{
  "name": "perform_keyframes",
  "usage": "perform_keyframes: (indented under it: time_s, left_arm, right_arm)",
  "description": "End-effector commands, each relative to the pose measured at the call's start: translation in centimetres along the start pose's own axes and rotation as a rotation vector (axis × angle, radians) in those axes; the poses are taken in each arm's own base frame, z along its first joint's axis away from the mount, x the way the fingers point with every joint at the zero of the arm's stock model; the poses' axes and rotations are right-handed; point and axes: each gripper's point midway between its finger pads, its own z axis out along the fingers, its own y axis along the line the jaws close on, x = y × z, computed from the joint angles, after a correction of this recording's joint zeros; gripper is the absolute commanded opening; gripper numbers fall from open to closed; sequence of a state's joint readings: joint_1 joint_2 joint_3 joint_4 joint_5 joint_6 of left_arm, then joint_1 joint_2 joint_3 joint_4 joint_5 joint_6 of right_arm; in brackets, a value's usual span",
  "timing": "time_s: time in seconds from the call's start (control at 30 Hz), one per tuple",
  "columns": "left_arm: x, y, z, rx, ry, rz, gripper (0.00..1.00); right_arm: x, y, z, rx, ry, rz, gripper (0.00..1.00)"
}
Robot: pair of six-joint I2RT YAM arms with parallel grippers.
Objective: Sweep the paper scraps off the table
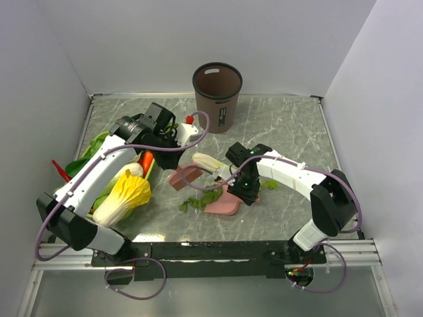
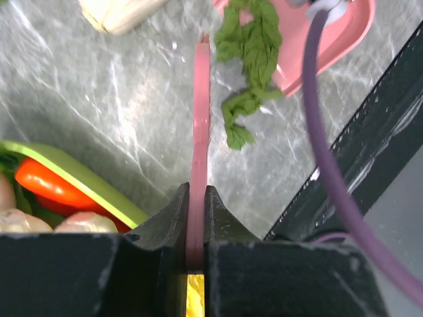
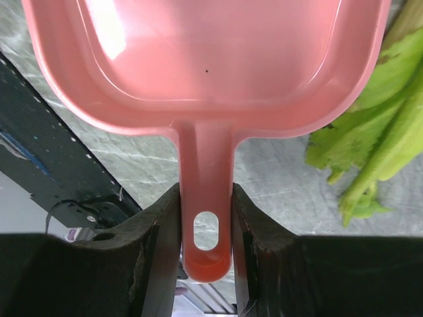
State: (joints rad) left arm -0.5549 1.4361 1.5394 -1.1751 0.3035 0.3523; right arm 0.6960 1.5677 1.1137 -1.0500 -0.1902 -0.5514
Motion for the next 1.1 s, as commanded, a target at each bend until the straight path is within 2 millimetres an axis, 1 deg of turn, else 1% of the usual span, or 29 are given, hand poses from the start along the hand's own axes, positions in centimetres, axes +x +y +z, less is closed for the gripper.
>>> perform_keyframes:
  time_s: [0.0,0.03,0.07,0.1,0.2,0.27,0.33,0.4,0.47,0.5,0.53,0.6,0.63,0.67,0.77,0.83,0.87,0.93,0.97,1.0,1.03,1.07]
  left_arm:
    - [3.8,-1.1,0.0,0.049,0.157,-0.037,0.01]
    - [4.5,-1.1,0.1,0.052,0.176,-0.021,0.01]
    - [5.7,-1.1,0.5,0.047,0.212,-0.034,0.01]
    - [6.2,-0.3,0.5,-0.004,0.232,-0.044,0.01]
    - [8.0,-0.8,0.7,0.029,0.330,-0.065,0.01]
    - [8.5,-0.7,0.9,0.036,0.346,-0.062,0.01]
    - [8.5,-1.0,0.9,0.059,0.332,-0.025,0.01]
    - [8.7,-1.1,1.6,0.078,0.336,-0.021,0.01]
    - [8.5,-1.4,2.8,0.123,0.338,-0.034,0.01]
    - [8.3,-1.7,3.1,0.154,0.332,-0.035,0.01]
    - [7.4,-2.5,3.4,0.208,0.300,-0.042,0.01]
    - [6.2,-3.3,4.3,0.282,0.262,-0.051,0.01]
    - [5.3,-3.6,4.4,0.306,0.223,-0.049,0.01]
    - [3.9,-3.9,4.8,0.336,0.158,-0.046,0.01]
    - [1.3,-3.4,5.7,0.333,0.064,-0.037,0.01]
    - [0.2,-2.9,5.8,0.316,0.040,-0.040,0.01]
    - [0.0,-2.7,6.0,0.313,0.039,-0.045,0.01]
    - [-0.5,-2.1,5.8,0.286,0.032,-0.056,0.01]
    - [-0.5,-2.0,5.6,0.275,0.028,-0.059,0.01]
    - [-0.6,-1.6,5.4,0.255,0.021,-0.073,0.01]
    - [-0.3,-1.5,5.4,0.243,0.025,-0.080,0.01]
    - [-0.2,-1.4,4.9,0.225,0.018,-0.081,0.01]
  right_arm:
    - [1.5,-0.1,-0.3,0.048,0.006,-0.055,0.00]
    - [1.6,-0.3,-0.4,0.066,-0.004,-0.068,0.00]
    - [1.8,-0.5,-0.4,0.077,0.000,-0.088,0.00]
    - [2.2,-0.6,-0.2,0.090,0.013,-0.096,0.00]
    - [2.3,-0.9,-0.3,0.107,0.011,-0.117,0.00]
    - [2.2,-0.9,-0.4,0.112,0.003,-0.123,0.00]
    - [2.3,-1.0,-0.2,0.114,0.001,-0.122,0.00]
    - [2.2,-1.1,0.0,0.118,0.003,-0.120,0.00]
    - [2.0,-1.3,0.2,0.124,-0.001,-0.121,0.00]
    - [1.9,-1.3,0.3,0.124,-0.002,-0.122,0.00]
    - [1.8,-1.4,0.4,0.125,-0.003,-0.126,0.00]
    - [1.3,-1.6,0.8,0.129,-0.007,-0.131,0.00]
    - [1.2,-1.6,1.0,0.126,-0.003,-0.129,0.00]
    - [1.0,-1.5,1.0,0.124,-0.006,-0.132,0.00]
    - [0.5,-1.5,1.1,0.125,-0.023,-0.151,0.00]
    - [0.6,-1.4,1.0,0.124,-0.022,-0.161,0.00]
    - [0.7,-1.3,1.0,0.124,-0.021,-0.163,0.00]
    - [1.7,-1.0,1.1,0.122,-0.009,-0.180,0.00]
    - [2.1,-0.9,1.2,0.122,-0.005,-0.189,0.00]
    - [2.8,-0.6,1.3,0.122,-0.001,-0.196,0.00]
    - [3.1,-0.5,1.4,0.124,0.002,-0.213,0.00]
    - [4.0,-0.3,1.7,0.118,0.020,-0.217,0.00]
